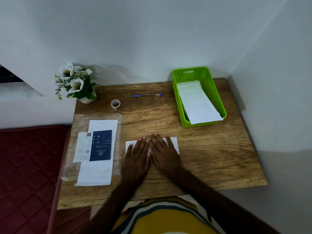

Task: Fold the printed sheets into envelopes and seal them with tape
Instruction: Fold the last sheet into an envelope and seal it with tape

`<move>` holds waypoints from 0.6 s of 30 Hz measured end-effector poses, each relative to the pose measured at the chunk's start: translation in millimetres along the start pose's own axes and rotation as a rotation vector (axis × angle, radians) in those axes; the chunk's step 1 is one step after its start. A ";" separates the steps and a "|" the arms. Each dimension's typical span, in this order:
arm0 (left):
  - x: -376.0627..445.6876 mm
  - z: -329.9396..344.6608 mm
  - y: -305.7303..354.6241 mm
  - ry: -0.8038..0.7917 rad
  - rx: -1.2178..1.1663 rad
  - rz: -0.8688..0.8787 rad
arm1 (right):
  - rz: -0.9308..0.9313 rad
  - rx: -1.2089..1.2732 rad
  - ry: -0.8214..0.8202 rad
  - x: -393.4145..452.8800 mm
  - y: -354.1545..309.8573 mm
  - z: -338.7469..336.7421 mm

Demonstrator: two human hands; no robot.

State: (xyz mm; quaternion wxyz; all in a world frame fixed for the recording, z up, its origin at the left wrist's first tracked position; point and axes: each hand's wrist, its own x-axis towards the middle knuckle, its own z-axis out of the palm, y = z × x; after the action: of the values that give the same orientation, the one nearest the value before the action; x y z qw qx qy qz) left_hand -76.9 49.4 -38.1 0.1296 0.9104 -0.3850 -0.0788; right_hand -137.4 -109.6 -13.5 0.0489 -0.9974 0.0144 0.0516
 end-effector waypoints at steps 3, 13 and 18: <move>-1.7 2.0 -2.1 -0.009 -0.008 -0.041 | 0.068 0.081 -0.028 -0.8 -0.4 8.1; -4.7 4.9 -4.2 0.024 -0.081 -0.162 | 0.251 0.138 0.022 -21.7 46.8 21.7; -3.6 0.9 -1.0 0.011 -0.114 -0.178 | 0.248 0.145 0.015 -21.2 44.7 20.2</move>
State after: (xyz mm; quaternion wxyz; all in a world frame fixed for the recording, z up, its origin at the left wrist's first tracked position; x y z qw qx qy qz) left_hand -78.8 52.6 -39.1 0.1758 0.9325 -0.2968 -0.1067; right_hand -162.0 -151.5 -35.6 0.1139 -0.9821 0.1416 0.0486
